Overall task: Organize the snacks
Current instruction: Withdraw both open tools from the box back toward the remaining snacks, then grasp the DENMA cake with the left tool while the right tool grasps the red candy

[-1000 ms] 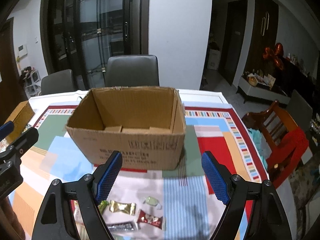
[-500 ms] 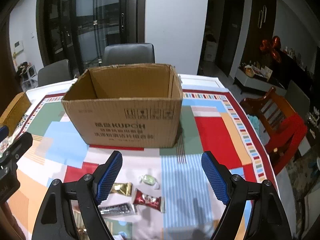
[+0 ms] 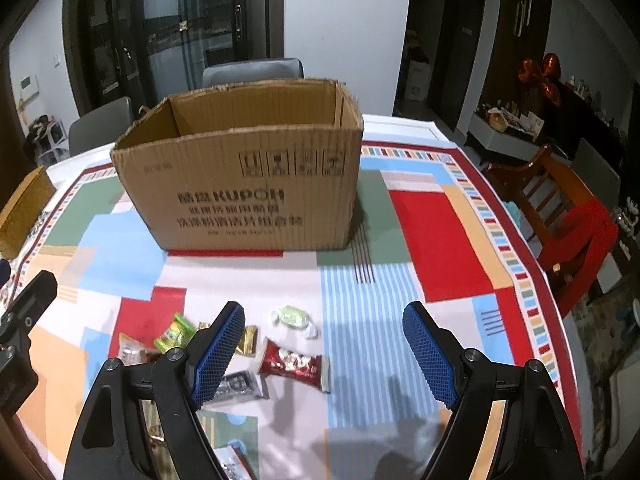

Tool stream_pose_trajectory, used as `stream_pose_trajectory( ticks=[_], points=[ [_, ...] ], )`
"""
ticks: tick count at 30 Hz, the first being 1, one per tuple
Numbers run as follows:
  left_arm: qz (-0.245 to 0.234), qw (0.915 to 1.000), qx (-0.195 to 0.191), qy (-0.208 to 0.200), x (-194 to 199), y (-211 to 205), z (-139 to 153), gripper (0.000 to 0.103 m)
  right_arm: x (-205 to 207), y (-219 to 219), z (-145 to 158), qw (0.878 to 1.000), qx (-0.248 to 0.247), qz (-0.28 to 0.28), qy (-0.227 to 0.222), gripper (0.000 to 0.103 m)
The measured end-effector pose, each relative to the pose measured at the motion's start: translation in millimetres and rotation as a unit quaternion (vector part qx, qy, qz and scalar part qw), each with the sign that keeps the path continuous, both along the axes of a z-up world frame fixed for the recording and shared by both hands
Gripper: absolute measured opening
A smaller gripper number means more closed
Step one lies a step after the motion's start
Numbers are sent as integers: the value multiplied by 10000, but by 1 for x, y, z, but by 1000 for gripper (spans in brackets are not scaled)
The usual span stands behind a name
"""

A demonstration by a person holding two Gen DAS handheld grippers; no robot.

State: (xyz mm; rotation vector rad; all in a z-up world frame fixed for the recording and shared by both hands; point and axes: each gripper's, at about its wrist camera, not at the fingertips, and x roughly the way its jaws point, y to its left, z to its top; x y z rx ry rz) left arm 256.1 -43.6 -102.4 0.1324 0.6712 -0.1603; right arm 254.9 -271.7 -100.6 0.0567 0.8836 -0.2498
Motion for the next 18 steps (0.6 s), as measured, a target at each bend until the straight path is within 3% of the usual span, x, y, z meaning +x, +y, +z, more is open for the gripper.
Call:
stream_pose_trajectory(
  ticks=[18],
  points=[
    [110,9982,40,590,-6,1,-57,89,-1,5,-46,9989,112,2,457,82]
  ],
)
